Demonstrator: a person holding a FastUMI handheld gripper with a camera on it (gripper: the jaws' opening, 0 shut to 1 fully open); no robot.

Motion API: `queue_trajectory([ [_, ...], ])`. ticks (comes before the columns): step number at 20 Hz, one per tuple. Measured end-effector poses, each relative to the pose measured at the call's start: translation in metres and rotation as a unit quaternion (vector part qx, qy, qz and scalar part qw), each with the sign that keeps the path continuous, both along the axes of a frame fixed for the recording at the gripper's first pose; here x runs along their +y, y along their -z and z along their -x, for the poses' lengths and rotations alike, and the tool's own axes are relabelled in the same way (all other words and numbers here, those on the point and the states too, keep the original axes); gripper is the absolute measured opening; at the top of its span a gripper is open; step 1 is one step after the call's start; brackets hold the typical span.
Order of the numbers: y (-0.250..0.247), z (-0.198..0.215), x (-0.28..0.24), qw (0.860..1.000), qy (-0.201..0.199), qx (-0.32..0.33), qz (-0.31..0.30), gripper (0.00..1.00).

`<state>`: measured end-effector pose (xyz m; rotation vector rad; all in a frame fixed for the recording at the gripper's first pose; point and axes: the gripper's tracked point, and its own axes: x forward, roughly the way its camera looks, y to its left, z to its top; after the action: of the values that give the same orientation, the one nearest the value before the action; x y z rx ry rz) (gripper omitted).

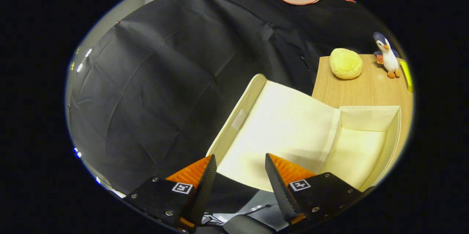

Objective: Open the storage box then place both shoes into the box .Put the left shoe in first, then the right shoe, with the right side of both shoes facing outward in a uniform manner.

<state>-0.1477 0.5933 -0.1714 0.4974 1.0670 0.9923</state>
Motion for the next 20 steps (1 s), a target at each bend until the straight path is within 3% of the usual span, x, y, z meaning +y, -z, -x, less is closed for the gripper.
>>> queue_trajectory([
  [5,0.025,-0.012,-0.058,0.998,0.019,-0.037,0.042,0.89],
  [10,0.059,-0.044,-0.145,0.991,0.076,-0.064,0.091,0.92],
  [15,0.09,-0.065,-0.249,0.975,0.135,-0.1,0.148,0.95],
  [17,0.104,-0.058,-0.29,0.972,0.135,-0.113,0.159,0.96],
  [20,0.151,-0.052,-0.359,0.956,0.143,-0.116,0.23,0.97],
])
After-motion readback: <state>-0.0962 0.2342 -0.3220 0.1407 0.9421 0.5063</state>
